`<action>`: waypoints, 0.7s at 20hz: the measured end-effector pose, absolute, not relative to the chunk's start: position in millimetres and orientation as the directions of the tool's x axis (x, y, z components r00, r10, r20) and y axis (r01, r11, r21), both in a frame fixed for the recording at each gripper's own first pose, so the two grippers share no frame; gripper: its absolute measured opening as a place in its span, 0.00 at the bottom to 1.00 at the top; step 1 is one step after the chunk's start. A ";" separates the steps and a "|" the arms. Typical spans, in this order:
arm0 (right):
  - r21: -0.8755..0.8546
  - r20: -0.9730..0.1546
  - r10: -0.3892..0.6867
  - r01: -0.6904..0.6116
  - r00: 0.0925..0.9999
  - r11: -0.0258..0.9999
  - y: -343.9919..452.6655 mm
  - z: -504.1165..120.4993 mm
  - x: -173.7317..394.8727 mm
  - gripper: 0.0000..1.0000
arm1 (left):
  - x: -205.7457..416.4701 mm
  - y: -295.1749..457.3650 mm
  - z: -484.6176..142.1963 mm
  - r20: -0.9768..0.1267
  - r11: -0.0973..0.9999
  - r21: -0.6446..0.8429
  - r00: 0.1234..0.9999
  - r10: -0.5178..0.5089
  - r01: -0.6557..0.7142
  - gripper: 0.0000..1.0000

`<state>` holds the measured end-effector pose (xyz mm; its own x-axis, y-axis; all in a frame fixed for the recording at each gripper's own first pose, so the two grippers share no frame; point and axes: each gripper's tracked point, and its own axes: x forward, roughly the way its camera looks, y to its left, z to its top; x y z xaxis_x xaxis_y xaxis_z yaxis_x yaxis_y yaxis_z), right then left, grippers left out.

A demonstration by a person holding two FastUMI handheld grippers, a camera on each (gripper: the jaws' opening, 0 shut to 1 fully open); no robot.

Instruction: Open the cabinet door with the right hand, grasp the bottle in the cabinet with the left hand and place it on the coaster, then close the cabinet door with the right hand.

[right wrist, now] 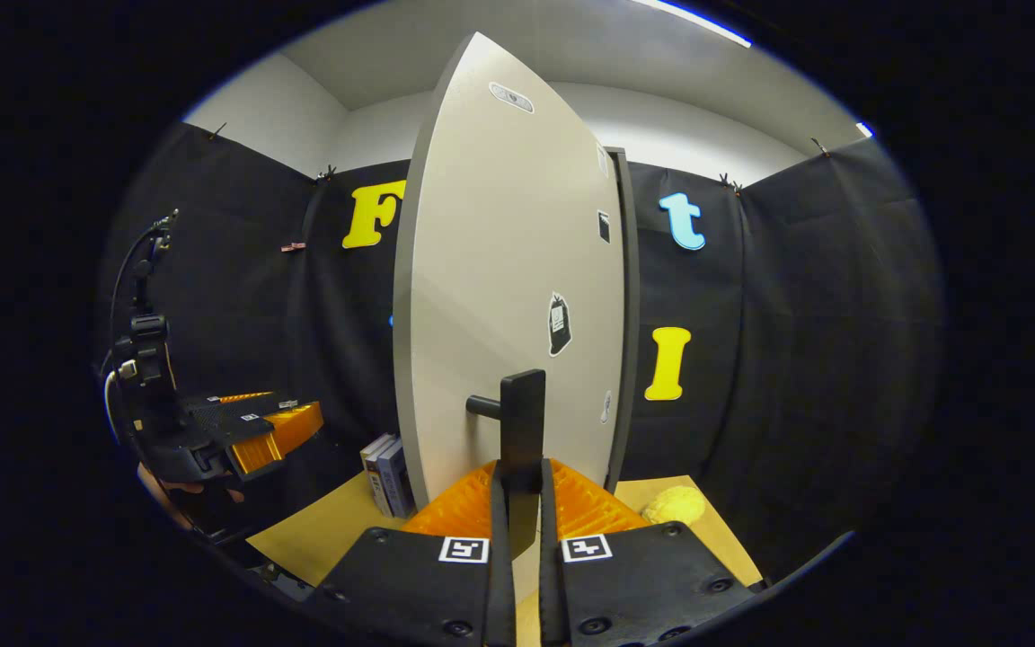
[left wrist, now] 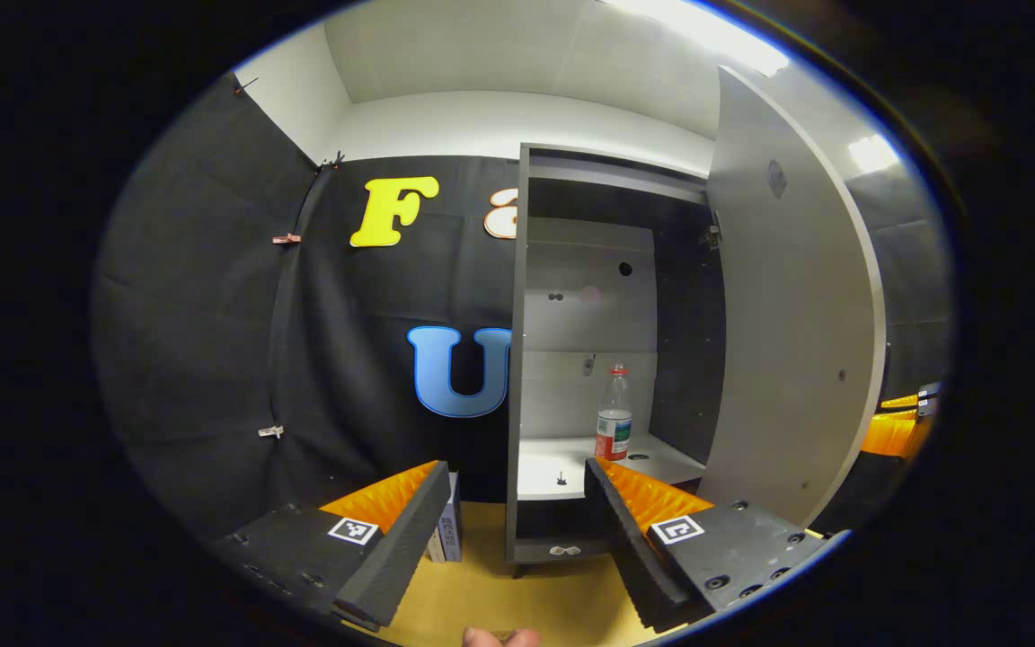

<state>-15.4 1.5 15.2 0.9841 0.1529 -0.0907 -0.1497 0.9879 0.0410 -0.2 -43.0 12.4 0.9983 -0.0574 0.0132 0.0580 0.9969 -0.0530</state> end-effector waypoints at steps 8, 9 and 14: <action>0.009 -0.089 0.077 -0.077 0.993 0.997 -46.2 15.8 -21.6 0.14 | 17.5 -89.1 19.7 0.023 0.991 -0.058 0.993 -0.118 0.119 0.95; 0.014 -0.090 0.072 -0.071 0.993 0.997 -52.1 16.0 -22.5 0.14 | 20.8 -95.1 21.7 0.025 0.991 -0.054 0.992 -0.122 0.123 0.95; 0.066 -0.099 0.055 -0.048 0.994 0.997 -84.1 14.8 -17.6 0.14 | 25.6 -120.8 26.0 0.034 0.990 -0.044 0.991 -0.131 0.133 0.95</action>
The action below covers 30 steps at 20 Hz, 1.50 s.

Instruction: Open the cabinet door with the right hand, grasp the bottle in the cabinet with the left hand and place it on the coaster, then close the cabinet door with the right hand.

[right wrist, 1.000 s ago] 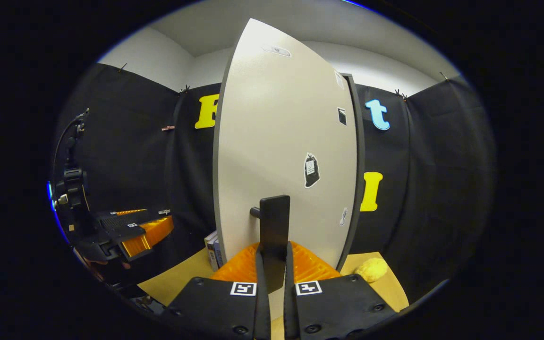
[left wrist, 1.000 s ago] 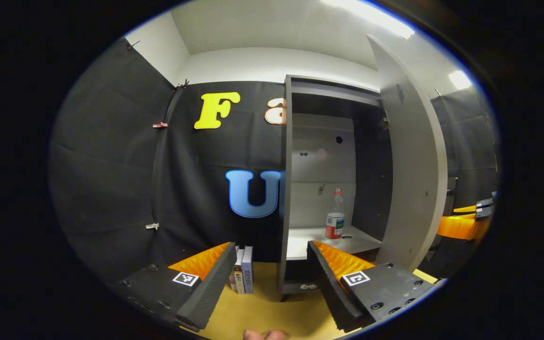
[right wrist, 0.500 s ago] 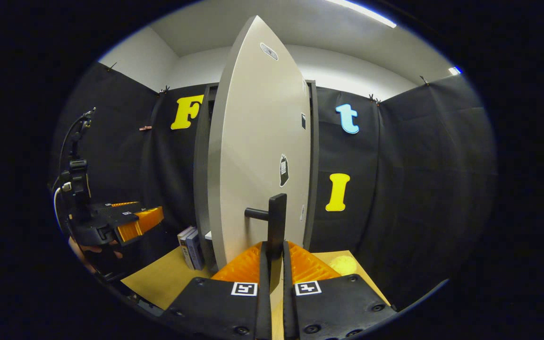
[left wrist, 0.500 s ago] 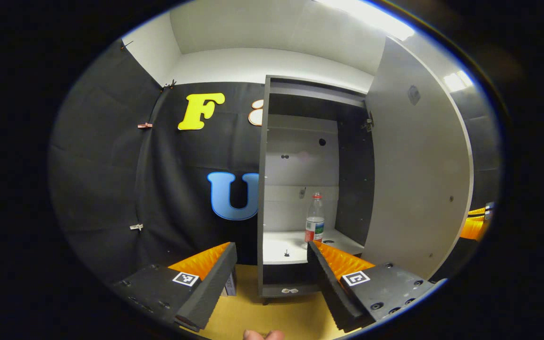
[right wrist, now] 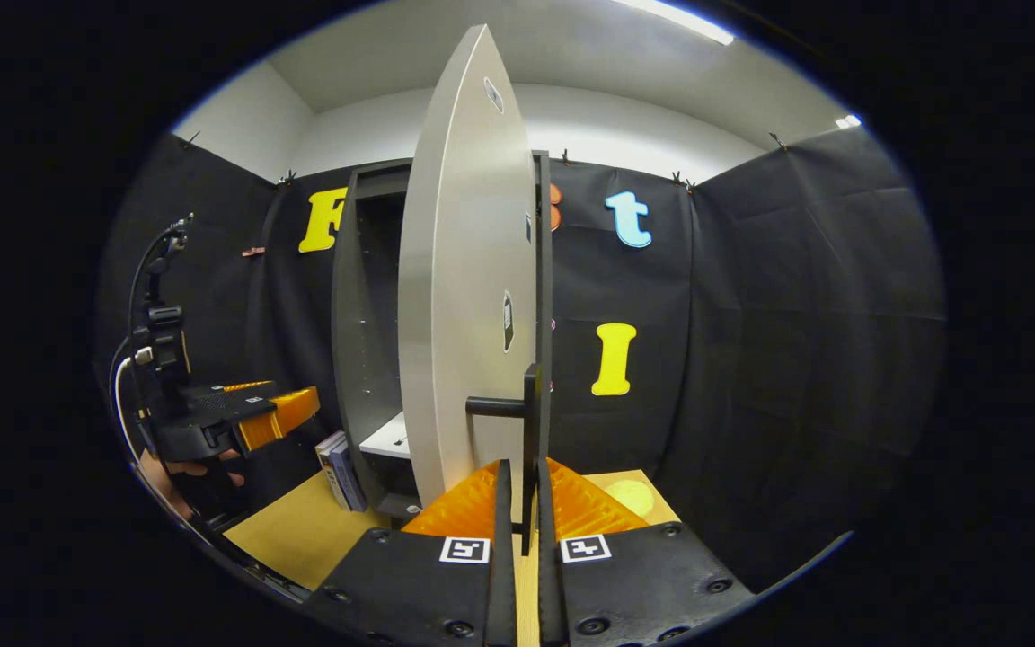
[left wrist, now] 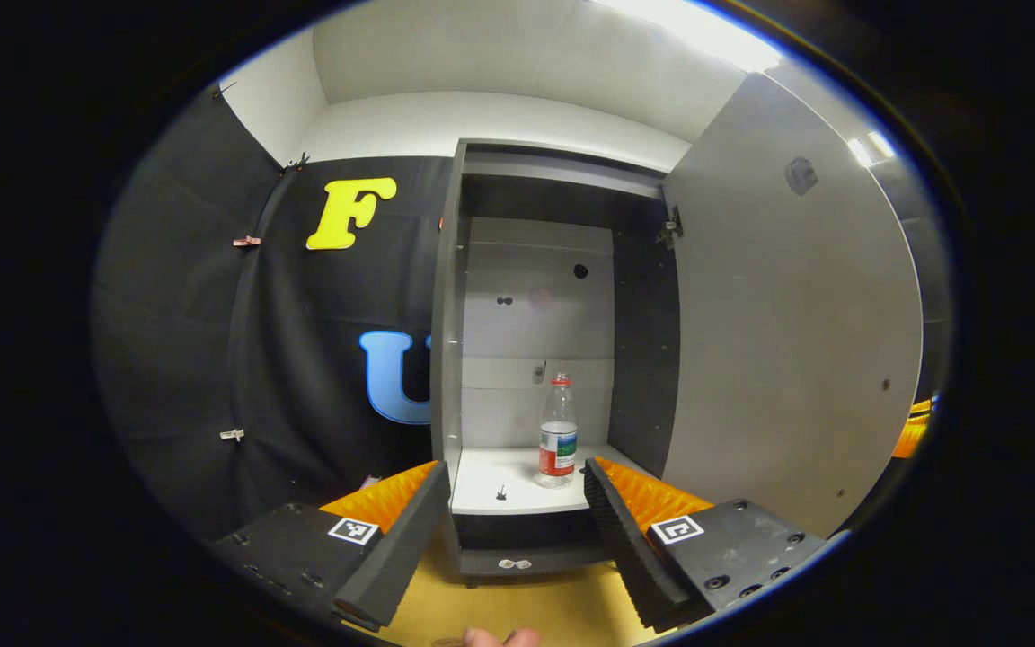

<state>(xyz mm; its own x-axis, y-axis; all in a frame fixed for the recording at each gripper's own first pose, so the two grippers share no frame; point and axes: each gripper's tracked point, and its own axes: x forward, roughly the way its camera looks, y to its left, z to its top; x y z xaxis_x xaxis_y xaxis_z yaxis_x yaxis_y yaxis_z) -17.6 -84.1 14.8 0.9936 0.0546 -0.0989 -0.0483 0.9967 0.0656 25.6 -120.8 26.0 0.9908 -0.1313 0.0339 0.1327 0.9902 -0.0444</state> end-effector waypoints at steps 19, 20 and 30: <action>0.147 -0.070 -0.007 0.017 0.998 0.989 -159.6 13.2 -45.0 0.16 | 112.8 -193.0 20.2 0.040 0.986 0.009 0.985 -0.169 0.169 0.92; 0.143 -0.064 -0.028 0.037 0.998 0.989 -169.8 12.8 -51.8 0.19 | 121.8 -195.4 16.9 0.038 0.986 0.008 0.985 -0.165 0.165 0.92; 0.038 -0.024 -0.257 0.258 0.966 0.965 -243.3 -9.1 -49.1 0.98 | 218.1 -211.7 -13.3 -0.019 0.991 0.001 0.991 -0.133 0.133 0.94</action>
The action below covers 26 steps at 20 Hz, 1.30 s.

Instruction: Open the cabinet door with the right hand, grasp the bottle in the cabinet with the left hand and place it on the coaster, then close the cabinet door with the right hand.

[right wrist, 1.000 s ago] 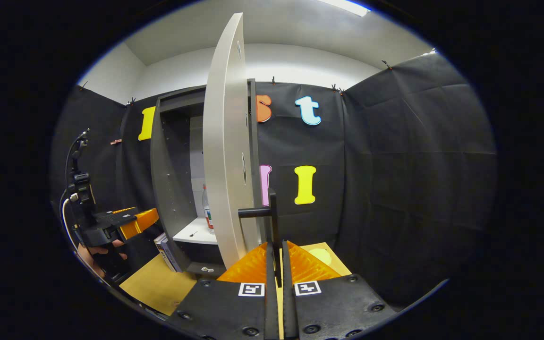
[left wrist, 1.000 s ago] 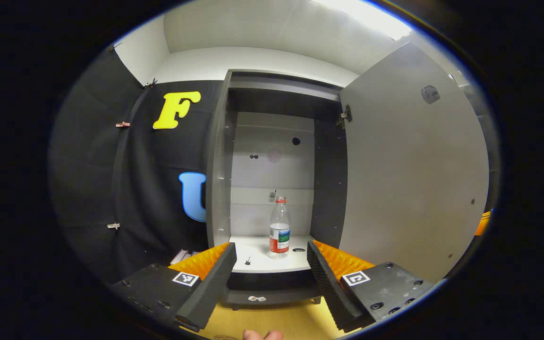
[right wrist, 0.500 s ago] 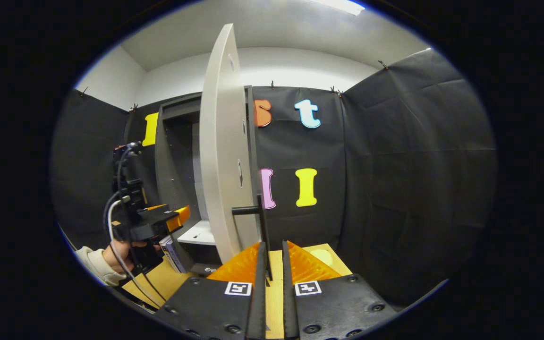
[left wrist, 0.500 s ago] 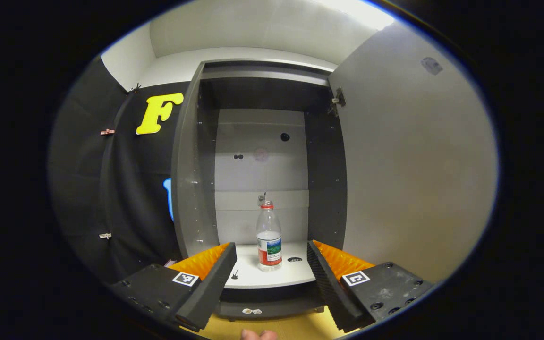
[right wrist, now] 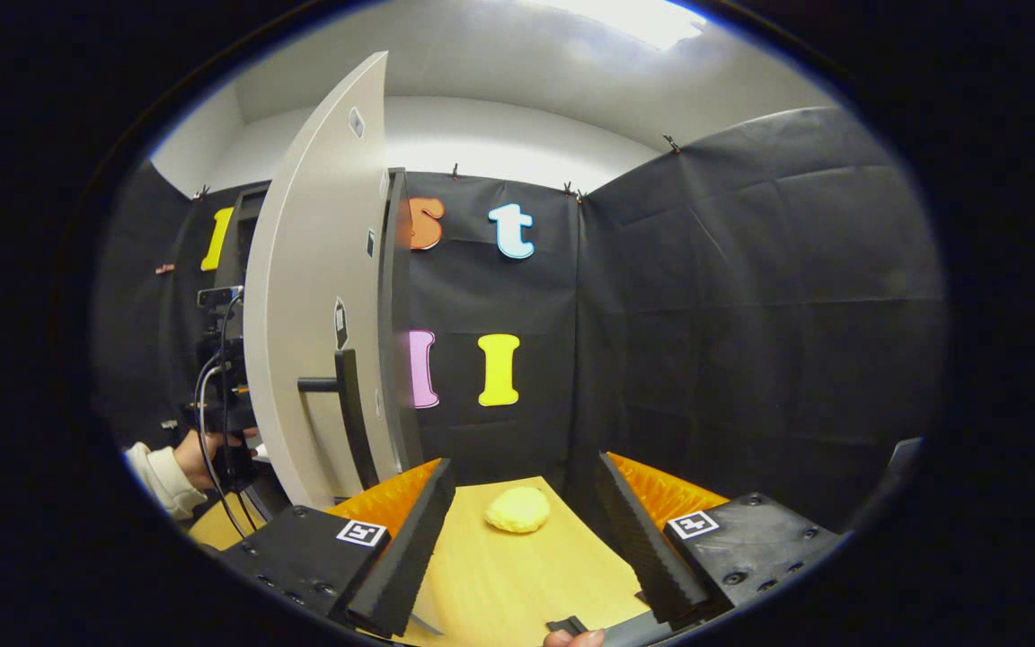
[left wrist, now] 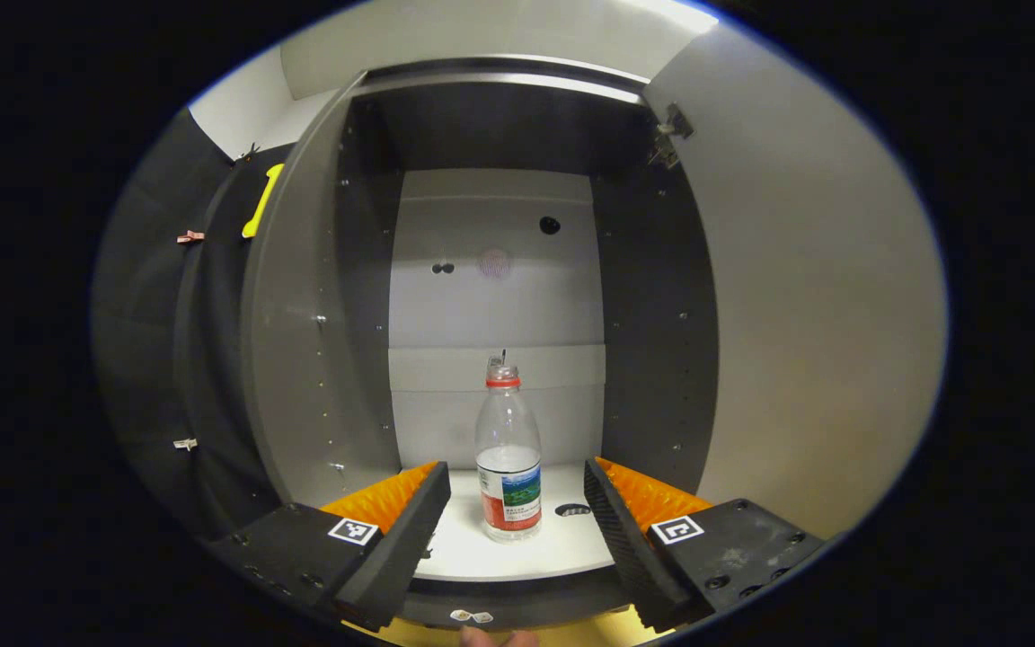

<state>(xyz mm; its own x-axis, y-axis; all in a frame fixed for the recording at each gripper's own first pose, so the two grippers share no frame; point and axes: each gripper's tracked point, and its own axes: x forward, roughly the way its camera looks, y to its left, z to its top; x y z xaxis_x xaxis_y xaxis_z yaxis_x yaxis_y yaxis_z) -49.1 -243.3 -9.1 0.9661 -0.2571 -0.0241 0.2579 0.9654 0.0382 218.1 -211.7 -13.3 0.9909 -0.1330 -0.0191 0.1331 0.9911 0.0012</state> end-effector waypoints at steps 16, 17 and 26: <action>0.026 -0.106 -0.334 0.339 0.937 0.941 -283.2 -43.1 -22.9 0.97 | 330.4 -224.1 -72.3 -0.068 0.992 -0.018 0.990 -0.127 0.126 0.95; 0.028 -0.116 -0.328 0.333 0.937 0.942 -280.0 -44.2 -19.7 0.98 | 332.0 -220.3 -72.6 -0.062 0.992 -0.015 0.990 -0.124 0.124 0.89; 0.031 -0.056 -0.319 0.321 0.946 0.947 -268.0 -27.0 -18.3 0.98 | 271.0 -202.3 -36.3 -0.029 0.988 0.008 0.988 -0.152 0.152 0.76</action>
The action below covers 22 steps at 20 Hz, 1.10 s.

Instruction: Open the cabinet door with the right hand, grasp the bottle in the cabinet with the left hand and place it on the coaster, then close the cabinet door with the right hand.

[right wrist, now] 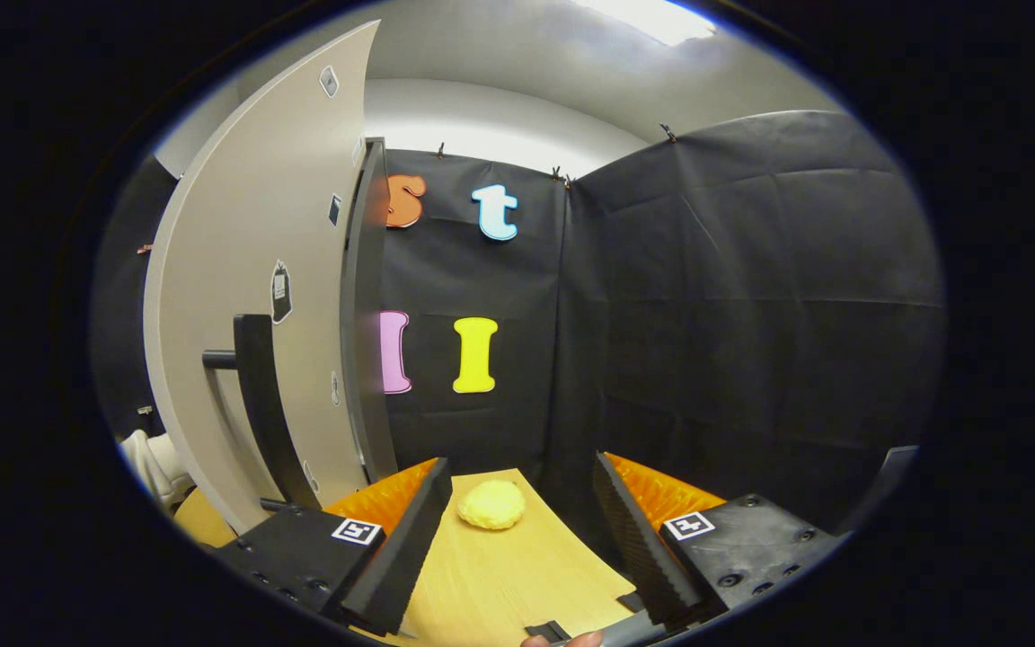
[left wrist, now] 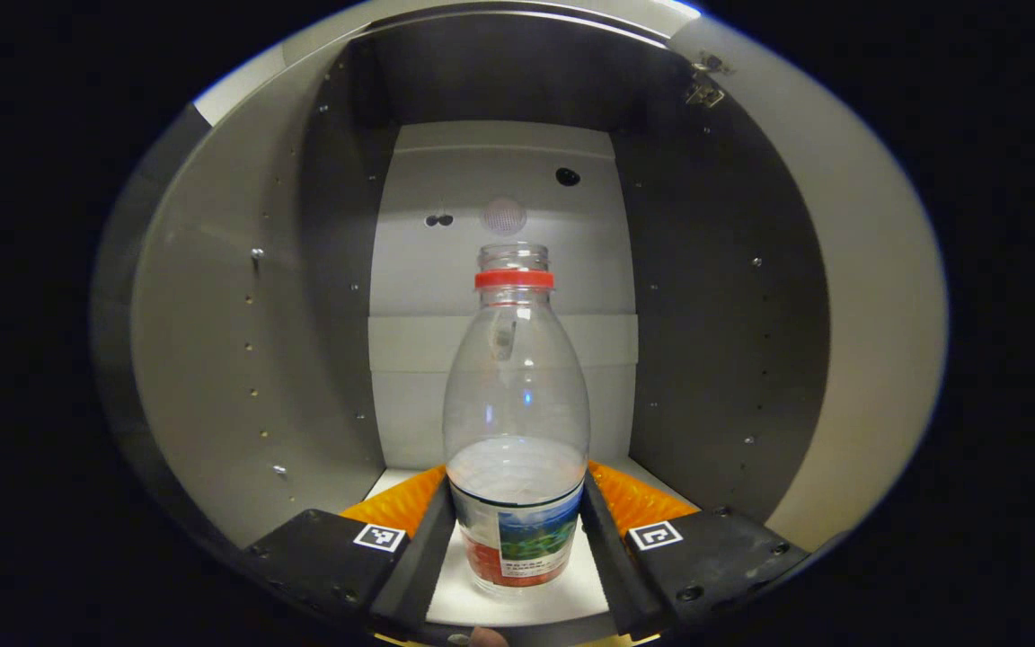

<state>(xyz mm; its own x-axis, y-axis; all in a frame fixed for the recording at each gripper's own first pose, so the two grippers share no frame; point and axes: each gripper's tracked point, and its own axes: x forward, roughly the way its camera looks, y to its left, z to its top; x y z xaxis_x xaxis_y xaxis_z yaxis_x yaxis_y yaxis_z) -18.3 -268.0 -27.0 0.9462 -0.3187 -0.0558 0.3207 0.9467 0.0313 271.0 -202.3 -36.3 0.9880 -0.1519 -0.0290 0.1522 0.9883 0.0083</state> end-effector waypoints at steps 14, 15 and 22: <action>0.023 -0.011 -0.299 0.299 0.954 0.954 -252.9 -11.2 -9.7 0.98 | 98.0 -95.9 -18.2 0.064 0.990 0.004 0.988 -0.141 0.141 0.75; 0.015 -0.003 -0.305 0.305 0.952 0.952 -253.8 -9.0 -10.2 0.98 | 87.8 -89.6 -23.5 0.072 0.990 -0.004 0.987 -0.142 0.143 0.75; 0.007 0.034 -0.321 0.321 0.946 0.947 -247.2 3.2 -21.7 0.98 | 37.9 -52.6 -100.0 0.060 0.986 -0.078 0.988 -0.140 0.145 0.75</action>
